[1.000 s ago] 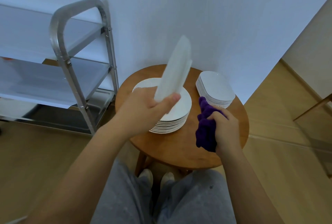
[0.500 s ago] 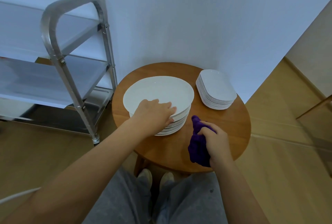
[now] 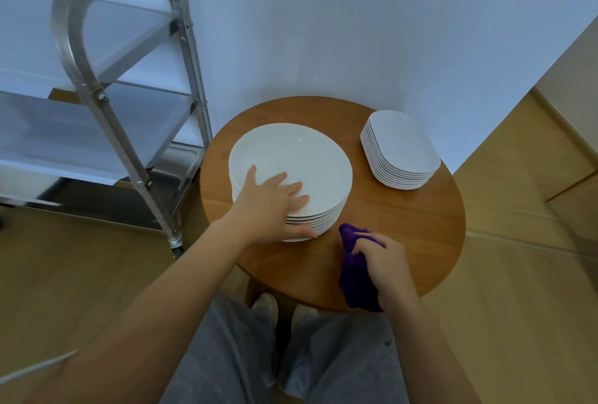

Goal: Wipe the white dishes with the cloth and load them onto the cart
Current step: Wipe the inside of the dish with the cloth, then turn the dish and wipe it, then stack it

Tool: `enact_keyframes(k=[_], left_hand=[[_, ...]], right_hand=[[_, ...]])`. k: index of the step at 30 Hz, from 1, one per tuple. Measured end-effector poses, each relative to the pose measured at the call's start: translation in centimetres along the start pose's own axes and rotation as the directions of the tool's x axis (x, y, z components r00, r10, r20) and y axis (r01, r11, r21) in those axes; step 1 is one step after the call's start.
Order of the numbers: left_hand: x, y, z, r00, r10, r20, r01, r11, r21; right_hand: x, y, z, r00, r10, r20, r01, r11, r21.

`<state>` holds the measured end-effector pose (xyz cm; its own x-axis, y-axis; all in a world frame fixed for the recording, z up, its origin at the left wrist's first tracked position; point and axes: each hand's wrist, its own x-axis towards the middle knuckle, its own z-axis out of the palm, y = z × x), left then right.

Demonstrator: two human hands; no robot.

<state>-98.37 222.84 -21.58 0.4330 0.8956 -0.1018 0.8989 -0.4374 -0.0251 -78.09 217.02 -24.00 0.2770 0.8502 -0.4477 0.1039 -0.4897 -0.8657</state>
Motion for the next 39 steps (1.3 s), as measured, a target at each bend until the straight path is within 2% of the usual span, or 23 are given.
enact_keyframes(k=[1, 2, 3, 4, 5, 6, 7, 8, 9, 10, 11, 14, 16, 19, 22, 30, 39], left_hand=[[-0.4, 0.2, 0.6, 0.989, -0.035, -0.141, 0.025, 0.997, -0.078], [-1.0, 0.6, 1.3, 0.939, -0.128, -0.319, 0.056, 0.972, -0.227], [-1.7, 1.1, 2.1, 0.843, -0.296, -0.450, 0.082, 0.896, -0.436], [-2.5, 1.5, 2.9, 0.725, -0.517, -0.455, 0.106, 0.736, -0.668], [-3.1, 1.8, 3.6, 0.626, -0.710, -0.323, 0.115, 0.493, -0.862], [-3.5, 2.1, 4.1, 0.576, -0.811, -0.102, 0.110, 0.201, -0.973], [-3.6, 2.3, 4.6, 0.585, -0.801, 0.125, 0.101, -0.081, -0.992], [-3.5, 2.4, 5.1, 0.630, -0.725, 0.278, 0.078, -0.297, -0.952], [-3.4, 2.4, 5.4, 0.683, -0.639, 0.353, 0.046, -0.445, -0.894], [-3.2, 2.4, 5.5, 0.730, -0.569, 0.378, 0.016, -0.539, -0.842], [-2.9, 2.4, 5.4, 0.762, -0.527, 0.375, -0.012, -0.592, -0.806], [-1.9, 2.2, 5.1, 0.790, -0.501, 0.353, -0.054, -0.631, -0.774], [-1.4, 2.1, 5.3, 0.783, -0.533, 0.321, -0.082, -0.600, -0.796], [-1.1, 1.8, 6.0, 0.749, -0.612, 0.255, -0.134, -0.517, -0.846], [-0.6, 1.0, 6.7, 0.718, -0.654, 0.237, -0.154, -0.483, -0.862], [4.1, -2.2, 6.2, 0.742, -0.636, 0.212, -0.113, -0.430, -0.896], [12.6, -6.0, 4.8, 0.727, -0.638, 0.255, -0.090, -0.457, -0.885]], right_hand=[[0.1, 0.1, 0.1, 1.000, -0.002, 0.000, 0.002, 1.000, -0.016], [0.3, 0.2, 0.1, 1.000, 0.006, 0.003, -0.006, 1.000, -0.024], [0.4, 0.2, 0.1, 1.000, 0.027, 0.015, -0.027, 0.999, -0.026], [0.6, 0.2, 0.1, 0.998, 0.057, 0.038, -0.056, 0.998, -0.027], [0.8, 0.1, 0.1, 0.994, 0.089, 0.071, -0.086, 0.996, -0.035], [1.1, 0.1, 0.1, 0.988, 0.121, 0.100, -0.116, 0.992, -0.050], [1.3, 0.0, 0.2, 0.982, 0.140, 0.127, -0.132, 0.989, -0.065], [1.6, 0.0, 0.3, 0.977, 0.145, 0.156, -0.136, 0.988, -0.067], [2.0, 0.1, 0.5, 0.971, 0.143, 0.192, -0.135, 0.989, -0.052], [2.3, 0.1, 0.7, 0.962, 0.146, 0.230, -0.142, 0.989, -0.033], [2.6, 0.0, 0.8, 0.951, 0.154, 0.268, -0.154, 0.988, -0.019], [3.3, 0.0, 1.8, 0.910, 0.146, 0.389, -0.163, 0.986, 0.013], [3.7, 0.2, 2.6, 0.903, 0.039, 0.427, -0.076, 0.995, 0.069], [4.2, 0.7, 3.7, 0.907, -0.127, 0.402, 0.085, 0.989, 0.122], [4.6, 1.0, 4.4, 0.904, -0.197, 0.380, 0.153, 0.978, 0.144], [8.6, -1.0, 5.4, 0.912, -0.207, 0.354, 0.158, 0.974, 0.161], [15.7, -5.2, 7.6, 0.922, -0.218, 0.321, 0.180, 0.973, 0.142]])
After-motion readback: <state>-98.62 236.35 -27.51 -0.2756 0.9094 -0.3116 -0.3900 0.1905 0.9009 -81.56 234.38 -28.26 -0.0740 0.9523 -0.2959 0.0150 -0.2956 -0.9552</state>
